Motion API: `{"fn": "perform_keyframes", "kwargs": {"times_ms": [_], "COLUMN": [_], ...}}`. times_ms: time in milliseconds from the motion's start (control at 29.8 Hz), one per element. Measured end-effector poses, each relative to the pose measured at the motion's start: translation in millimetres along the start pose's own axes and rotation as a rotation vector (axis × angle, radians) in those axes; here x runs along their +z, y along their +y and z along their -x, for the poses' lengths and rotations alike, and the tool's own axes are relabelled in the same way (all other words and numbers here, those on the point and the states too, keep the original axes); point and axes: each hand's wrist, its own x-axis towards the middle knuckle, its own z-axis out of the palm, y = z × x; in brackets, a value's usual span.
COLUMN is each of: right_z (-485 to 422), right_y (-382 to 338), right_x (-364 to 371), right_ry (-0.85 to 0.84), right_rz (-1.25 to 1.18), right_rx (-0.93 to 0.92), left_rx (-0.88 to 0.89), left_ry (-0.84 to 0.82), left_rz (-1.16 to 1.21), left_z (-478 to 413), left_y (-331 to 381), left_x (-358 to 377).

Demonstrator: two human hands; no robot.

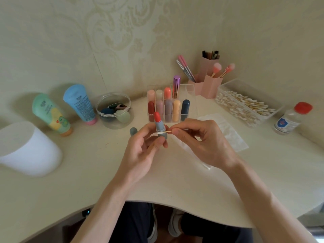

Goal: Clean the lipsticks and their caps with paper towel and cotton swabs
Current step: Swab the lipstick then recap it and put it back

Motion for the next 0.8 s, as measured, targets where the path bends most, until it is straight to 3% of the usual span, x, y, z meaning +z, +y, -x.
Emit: {"fn": "perform_keyframes", "kwargs": {"times_ms": [201, 804], "right_z": [0.8, 0.0], "right_y": [2.1, 4.4], "right_x": [0.3, -0.7], "right_ry": [-0.002, 0.017], "right_rz": [0.011, 0.027], "right_rx": [0.021, 0.008], "left_rx": [-0.027, 0.018], "left_ry": [-0.069, 0.064], "left_rz": [-0.045, -0.047], "left_z": [1.7, -1.6], "left_y": [1.3, -4.5], "left_x": [-0.1, -2.1]}}
